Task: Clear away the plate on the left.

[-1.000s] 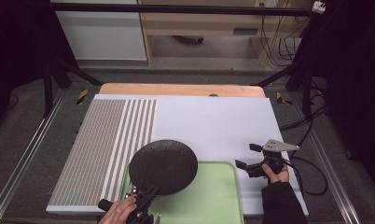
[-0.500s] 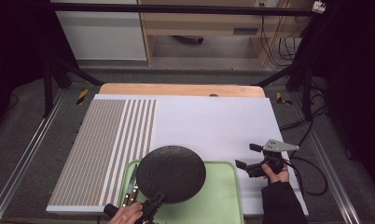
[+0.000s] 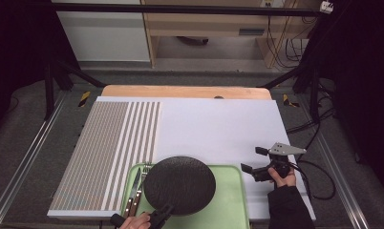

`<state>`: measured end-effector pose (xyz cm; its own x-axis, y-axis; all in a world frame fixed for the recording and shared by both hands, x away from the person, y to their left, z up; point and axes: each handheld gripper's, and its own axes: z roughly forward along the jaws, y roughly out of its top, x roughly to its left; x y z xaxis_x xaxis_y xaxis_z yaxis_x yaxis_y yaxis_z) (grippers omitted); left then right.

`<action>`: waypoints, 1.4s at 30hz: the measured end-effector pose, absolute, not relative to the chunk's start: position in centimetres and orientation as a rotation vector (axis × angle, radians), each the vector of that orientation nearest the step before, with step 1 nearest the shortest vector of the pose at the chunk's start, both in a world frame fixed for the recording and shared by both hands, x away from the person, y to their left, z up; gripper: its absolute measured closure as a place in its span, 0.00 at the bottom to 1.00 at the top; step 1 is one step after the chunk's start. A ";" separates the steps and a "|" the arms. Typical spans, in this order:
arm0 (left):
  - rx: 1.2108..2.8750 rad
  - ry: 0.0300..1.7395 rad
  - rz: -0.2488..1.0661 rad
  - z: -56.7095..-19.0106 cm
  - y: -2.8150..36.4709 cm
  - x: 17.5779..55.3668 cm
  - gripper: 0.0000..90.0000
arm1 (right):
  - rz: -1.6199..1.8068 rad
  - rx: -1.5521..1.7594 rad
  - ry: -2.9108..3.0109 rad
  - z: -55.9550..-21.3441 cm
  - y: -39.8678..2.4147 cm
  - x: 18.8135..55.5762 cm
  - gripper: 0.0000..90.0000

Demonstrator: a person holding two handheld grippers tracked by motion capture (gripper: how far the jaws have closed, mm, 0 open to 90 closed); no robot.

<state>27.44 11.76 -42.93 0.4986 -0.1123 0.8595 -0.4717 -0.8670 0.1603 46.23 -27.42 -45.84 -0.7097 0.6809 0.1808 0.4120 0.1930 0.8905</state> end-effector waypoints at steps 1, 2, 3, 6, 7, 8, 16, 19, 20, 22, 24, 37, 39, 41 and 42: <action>2.374 -0.483 1.314 -42.9 11.7 27.3 0.93 | 1.525 1.043 2.216 -45.8 -27.4 46.2 0.00; 2.376 -0.488 1.308 -42.9 11.7 27.3 0.93 | 1.527 1.043 2.215 -45.8 -27.4 46.2 0.00; 2.375 -0.486 1.296 -43.0 11.6 27.2 0.93 | 1.527 1.043 2.215 -45.8 -27.4 46.2 0.00; 2.379 -0.491 1.275 -43.1 11.5 27.1 0.93 | 1.528 1.047 2.215 -45.8 -27.4 46.2 0.00; 2.382 -0.495 1.274 -43.1 11.4 27.0 0.93 | 1.527 1.043 2.215 -45.8 -27.4 46.2 0.00; 2.384 -0.498 1.269 -43.1 11.4 27.0 0.93 | 1.525 1.042 2.215 -45.8 -27.4 46.2 0.00; 2.401 -0.501 1.240 -43.2 11.2 26.7 0.93 | 1.529 1.043 2.213 -45.8 -27.4 46.2 0.00; 2.404 -0.501 1.228 -43.3 11.0 26.6 0.93 | 1.528 1.043 2.214 -45.8 -27.4 46.2 0.00; 2.406 -0.503 1.223 -43.3 11.0 26.6 0.93 | 1.527 1.043 2.214 -45.8 -27.4 46.2 0.00; 2.407 -0.500 1.216 -43.3 11.0 26.6 0.93 | 1.528 1.043 2.214 -45.8 -27.4 46.2 0.00; 2.412 -0.504 1.218 -43.3 11.0 26.6 0.93 | 1.529 1.043 2.212 -45.8 -27.4 46.2 0.00; 2.417 -0.502 1.181 -43.6 10.6 26.9 0.92 | 1.530 1.042 2.211 -45.8 -27.5 46.2 0.00; 2.424 -0.508 1.186 -43.5 10.6 26.9 0.92 | 1.529 1.043 2.212 -45.8 -27.4 46.2 0.00; 2.424 -0.507 1.184 -43.6 10.6 27.0 0.92 | 1.529 1.043 2.212 -45.8 -27.4 46.2 0.00; 2.424 -0.506 1.182 -43.6 10.6 27.0 0.92 | 1.530 1.043 2.211 -45.8 -27.4 46.2 0.00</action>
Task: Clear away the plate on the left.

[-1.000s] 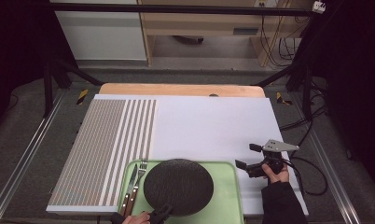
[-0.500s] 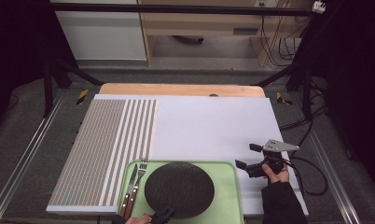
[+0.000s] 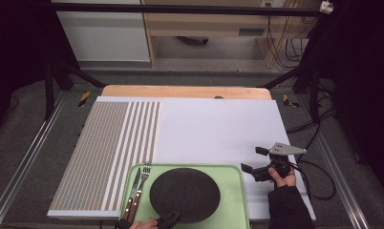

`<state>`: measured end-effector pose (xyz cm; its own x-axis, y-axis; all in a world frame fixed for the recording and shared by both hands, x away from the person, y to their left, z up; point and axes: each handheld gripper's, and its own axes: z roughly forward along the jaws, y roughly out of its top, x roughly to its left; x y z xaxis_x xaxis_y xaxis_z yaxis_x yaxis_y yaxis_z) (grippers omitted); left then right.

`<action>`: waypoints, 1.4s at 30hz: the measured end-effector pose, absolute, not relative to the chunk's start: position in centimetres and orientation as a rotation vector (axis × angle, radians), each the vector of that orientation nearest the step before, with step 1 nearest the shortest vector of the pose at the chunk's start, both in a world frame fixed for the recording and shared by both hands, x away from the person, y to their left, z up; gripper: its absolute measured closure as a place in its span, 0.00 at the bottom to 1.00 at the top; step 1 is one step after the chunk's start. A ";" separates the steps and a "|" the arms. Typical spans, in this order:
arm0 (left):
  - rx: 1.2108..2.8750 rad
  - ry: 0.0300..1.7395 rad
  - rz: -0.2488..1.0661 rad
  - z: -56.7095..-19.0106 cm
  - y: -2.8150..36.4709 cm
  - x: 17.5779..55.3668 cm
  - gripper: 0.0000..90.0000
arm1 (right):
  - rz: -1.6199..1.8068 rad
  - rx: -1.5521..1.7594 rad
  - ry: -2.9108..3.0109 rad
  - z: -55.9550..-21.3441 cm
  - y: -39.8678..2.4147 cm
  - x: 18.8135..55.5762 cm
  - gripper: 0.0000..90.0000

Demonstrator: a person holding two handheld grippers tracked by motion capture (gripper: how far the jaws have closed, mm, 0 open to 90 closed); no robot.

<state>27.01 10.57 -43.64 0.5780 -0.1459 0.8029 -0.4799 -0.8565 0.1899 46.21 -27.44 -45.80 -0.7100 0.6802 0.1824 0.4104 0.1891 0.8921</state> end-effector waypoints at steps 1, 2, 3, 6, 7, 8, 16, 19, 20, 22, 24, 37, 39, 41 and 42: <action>2.419 -0.499 1.176 -43.7 10.5 27.0 0.92 | 1.532 1.040 2.210 -45.8 -27.5 46.2 0.00; 2.418 -0.500 1.176 -43.7 10.5 27.0 0.92 | 1.534 1.040 2.207 -45.8 -27.5 46.2 0.00; 2.418 -0.498 1.174 -43.7 10.5 27.0 0.92 | 1.533 1.042 2.208 -45.8 -27.5 46.2 0.00; 2.421 -0.490 1.164 -43.7 10.5 27.1 0.92 | 1.532 1.042 2.212 -45.8 -27.4 46.2 0.00; 2.420 -0.483 1.157 -43.6 10.6 27.1 0.92 | 1.535 1.041 2.209 -45.8 -27.4 46.2 0.00; 2.420 -0.476 1.149 -43.6 10.6 27.2 0.92 | 1.533 1.041 2.209 -45.8 -27.5 46.2 0.00; 2.444 -0.452 1.057 -43.8 10.5 27.2 0.94 | 1.535 1.041 2.208 -45.8 -27.4 46.2 0.00; 2.445 -0.446 1.047 -43.8 10.5 27.2 0.94 | 1.534 1.042 2.209 -45.8 -27.4 46.2 0.00; 2.449 -0.439 1.038 -43.8 10.5 27.3 0.94 | 1.534 1.041 2.209 -45.8 -27.4 46.2 0.00; 2.447 -0.435 1.018 -43.9 10.5 27.3 0.93 | 1.534 1.041 2.209 -45.8 -27.4 46.2 0.00; 2.450 -0.447 1.001 -44.2 10.4 27.3 0.92 | 1.534 1.041 2.208 -45.8 -27.4 46.2 0.00; 2.512 -0.479 0.900 -45.5 9.9 27.4 0.81 | 1.536 1.040 2.208 -45.8 -27.5 46.2 0.00; 2.518 -0.474 0.891 -45.6 9.9 27.4 0.79 | 1.534 1.040 2.209 -45.8 -27.5 46.2 0.00; 2.518 -0.467 0.879 -45.7 9.9 27.5 0.77 | 1.533 1.038 2.209 -45.8 -27.4 46.2 0.00; 2.519 -0.467 0.874 -45.7 9.9 27.5 0.77 | 1.533 1.038 2.211 -45.8 -27.4 46.2 0.00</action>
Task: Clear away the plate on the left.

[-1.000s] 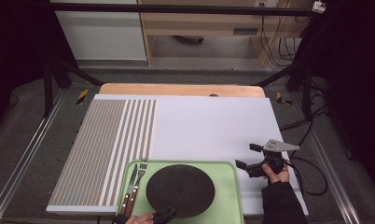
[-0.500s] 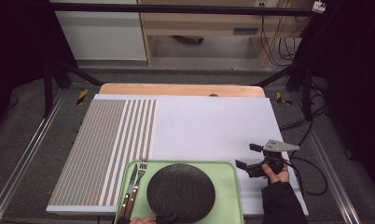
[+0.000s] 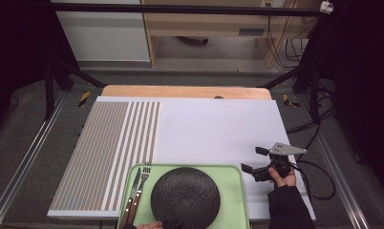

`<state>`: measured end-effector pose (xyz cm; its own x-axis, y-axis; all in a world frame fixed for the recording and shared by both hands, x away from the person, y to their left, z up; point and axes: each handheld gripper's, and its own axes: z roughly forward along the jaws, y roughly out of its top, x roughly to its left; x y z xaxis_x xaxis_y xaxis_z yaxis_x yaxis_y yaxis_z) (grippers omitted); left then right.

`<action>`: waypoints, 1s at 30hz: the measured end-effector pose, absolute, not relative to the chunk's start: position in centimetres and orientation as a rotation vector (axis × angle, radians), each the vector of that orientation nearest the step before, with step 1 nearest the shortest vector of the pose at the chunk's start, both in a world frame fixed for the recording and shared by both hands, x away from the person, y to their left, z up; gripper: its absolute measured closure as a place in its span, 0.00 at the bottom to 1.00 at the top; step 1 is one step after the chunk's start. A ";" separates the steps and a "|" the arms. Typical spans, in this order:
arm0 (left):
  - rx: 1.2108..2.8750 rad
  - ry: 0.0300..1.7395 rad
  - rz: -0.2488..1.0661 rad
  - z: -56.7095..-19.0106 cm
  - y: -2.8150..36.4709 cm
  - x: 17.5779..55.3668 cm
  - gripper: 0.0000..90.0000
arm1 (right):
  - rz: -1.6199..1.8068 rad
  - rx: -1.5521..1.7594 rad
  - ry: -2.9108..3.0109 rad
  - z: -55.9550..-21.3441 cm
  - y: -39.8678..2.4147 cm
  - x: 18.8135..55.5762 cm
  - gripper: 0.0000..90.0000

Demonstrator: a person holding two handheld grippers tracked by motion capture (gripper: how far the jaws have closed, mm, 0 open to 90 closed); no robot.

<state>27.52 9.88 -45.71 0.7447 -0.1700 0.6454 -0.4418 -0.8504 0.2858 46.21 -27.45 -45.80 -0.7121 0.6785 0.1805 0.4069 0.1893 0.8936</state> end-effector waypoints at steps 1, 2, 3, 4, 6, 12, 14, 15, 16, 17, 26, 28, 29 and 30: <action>2.523 -0.468 0.873 -45.8 9.9 27.5 0.77 | 1.531 1.038 2.212 -45.8 -27.5 46.2 0.00; 2.527 -0.468 0.871 -45.8 9.8 27.5 0.76 | 1.530 1.039 2.212 -45.8 -27.5 46.2 0.00; 2.527 -0.469 0.867 -45.9 9.8 27.6 0.76 | 1.534 1.041 2.210 -45.8 -27.4 46.2 0.00; 2.529 -0.467 0.862 -45.9 9.8 27.6 0.75 | 1.535 1.039 2.209 -45.8 -27.4 46.2 0.00; 2.526 -0.463 0.858 -46.0 9.8 27.7 0.73 | 1.531 1.041 2.212 -45.8 -27.5 46.2 0.00; 2.532 -0.454 0.849 -46.2 9.7 27.7 0.69 | 1.529 1.042 2.215 -45.8 -27.4 46.2 0.00; 2.539 -0.453 0.849 -46.2 9.6 27.8 0.66 | 1.529 1.045 2.215 -45.8 -27.4 46.2 0.00; 2.540 -0.447 0.846 -46.3 9.6 27.8 0.65 | 1.529 1.044 2.215 -45.8 -27.4 46.2 0.00; 2.544 -0.444 0.845 -46.3 9.6 27.8 0.64 | 1.530 1.044 2.215 -45.8 -27.4 46.2 0.00; 2.548 -0.443 0.843 -46.3 9.6 27.9 0.63 | 1.530 1.043 2.214 -45.8 -27.4 46.2 0.00; 2.551 -0.392 0.819 -46.3 9.5 28.2 0.50 | 1.534 1.043 2.212 -45.8 -27.4 46.2 0.00; 2.550 -0.378 0.824 -46.3 9.5 28.2 0.46 | 1.532 1.044 2.213 -45.8 -27.4 46.2 0.00; 2.552 -0.371 0.823 -46.3 9.5 28.3 0.44 | 1.530 1.043 2.214 -45.8 -27.4 46.2 0.00; 2.549 -0.364 0.820 -46.3 9.5 28.3 0.43 | 1.532 1.042 2.214 -45.8 -27.4 46.2 0.00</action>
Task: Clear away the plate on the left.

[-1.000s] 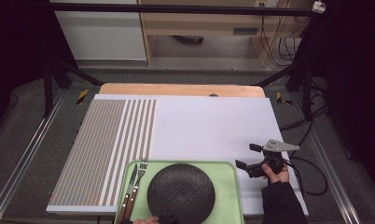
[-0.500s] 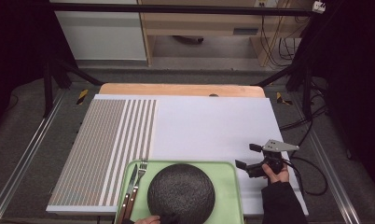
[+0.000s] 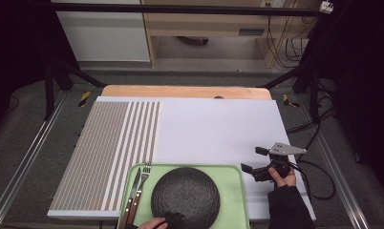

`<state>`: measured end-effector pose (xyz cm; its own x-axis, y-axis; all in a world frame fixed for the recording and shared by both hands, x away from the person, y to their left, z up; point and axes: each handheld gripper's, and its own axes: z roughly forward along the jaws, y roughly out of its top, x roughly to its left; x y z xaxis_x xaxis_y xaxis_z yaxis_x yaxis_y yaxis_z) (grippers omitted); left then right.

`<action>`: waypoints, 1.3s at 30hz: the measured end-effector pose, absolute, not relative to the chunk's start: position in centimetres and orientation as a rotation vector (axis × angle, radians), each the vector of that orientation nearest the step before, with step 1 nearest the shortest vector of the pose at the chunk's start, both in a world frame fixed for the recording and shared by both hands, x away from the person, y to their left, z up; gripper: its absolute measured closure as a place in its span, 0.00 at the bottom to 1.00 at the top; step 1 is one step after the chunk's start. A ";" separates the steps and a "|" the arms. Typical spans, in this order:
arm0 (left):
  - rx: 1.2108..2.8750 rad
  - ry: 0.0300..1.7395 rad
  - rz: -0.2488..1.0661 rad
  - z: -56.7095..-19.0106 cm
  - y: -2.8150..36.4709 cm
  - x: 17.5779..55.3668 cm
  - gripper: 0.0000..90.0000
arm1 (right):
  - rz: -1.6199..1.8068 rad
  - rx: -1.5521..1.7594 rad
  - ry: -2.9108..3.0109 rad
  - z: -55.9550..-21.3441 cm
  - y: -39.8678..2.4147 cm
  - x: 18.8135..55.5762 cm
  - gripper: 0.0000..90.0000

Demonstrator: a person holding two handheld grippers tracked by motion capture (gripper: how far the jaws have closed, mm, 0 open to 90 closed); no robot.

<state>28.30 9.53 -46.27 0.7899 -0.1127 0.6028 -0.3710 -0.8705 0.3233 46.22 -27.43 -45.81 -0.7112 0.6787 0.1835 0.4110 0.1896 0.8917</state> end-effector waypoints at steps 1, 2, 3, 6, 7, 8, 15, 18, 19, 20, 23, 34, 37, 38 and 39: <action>2.550 -0.349 0.817 -46.3 9.5 28.3 0.42 | 1.531 1.044 2.213 -45.8 -27.4 46.2 0.00; 2.552 -0.333 0.809 -46.2 9.6 28.4 0.40 | 1.531 1.044 2.213 -45.8 -27.4 46.2 0.00; 2.557 -0.313 0.797 -46.2 9.6 28.4 0.39 | 1.529 1.043 2.214 -45.8 -27.4 46.2 0.00; 2.556 -0.247 0.736 -46.0 9.7 28.6 0.36 | 1.529 1.044 2.216 -45.8 -27.4 46.2 0.00; 2.547 -0.215 0.710 -45.8 9.8 28.7 0.35 | 1.529 1.047 2.216 -45.8 -27.4 46.2 0.00; 2.537 -0.195 0.690 -45.7 9.9 28.8 0.32 | 1.529 1.047 2.216 -45.8 -27.4 46.2 0.00; 2.514 -0.094 0.603 -45.1 10.4 29.4 0.23 | 1.529 1.040 2.215 -45.9 -27.4 46.2 0.00; 2.463 -0.026 0.561 -44.5 10.9 29.7 0.18 | 1.529 1.043 2.214 -45.8 -27.4 46.2 0.00; 2.451 -0.003 0.548 -44.2 11.1 29.9 0.16 | 1.529 1.042 2.215 -45.8 -27.4 46.2 0.00; 2.434 0.019 0.533 -44.0 11.4 30.1 0.14 | 1.530 1.040 2.215 -45.8 -27.4 46.2 0.00; 2.388 0.099 0.501 -43.3 12.2 30.8 0.11 | 1.527 1.039 2.215 -45.9 -27.4 46.2 0.00; 2.295 0.351 0.391 -42.4 16.2 34.3 0.05 | 1.527 1.042 2.217 -45.9 -27.4 46.2 0.00; 2.262 0.410 0.397 -42.3 17.5 35.2 0.04 | 1.525 1.046 2.219 -45.9 -27.3 46.2 0.00; 2.242 0.443 0.395 -42.3 17.9 35.5 0.04 | 1.526 1.047 2.220 -45.9 -27.3 46.2 0.00; 2.227 0.467 0.398 -42.3 18.3 35.8 0.04 | 1.526 1.047 2.221 -45.9 -27.3 46.2 0.00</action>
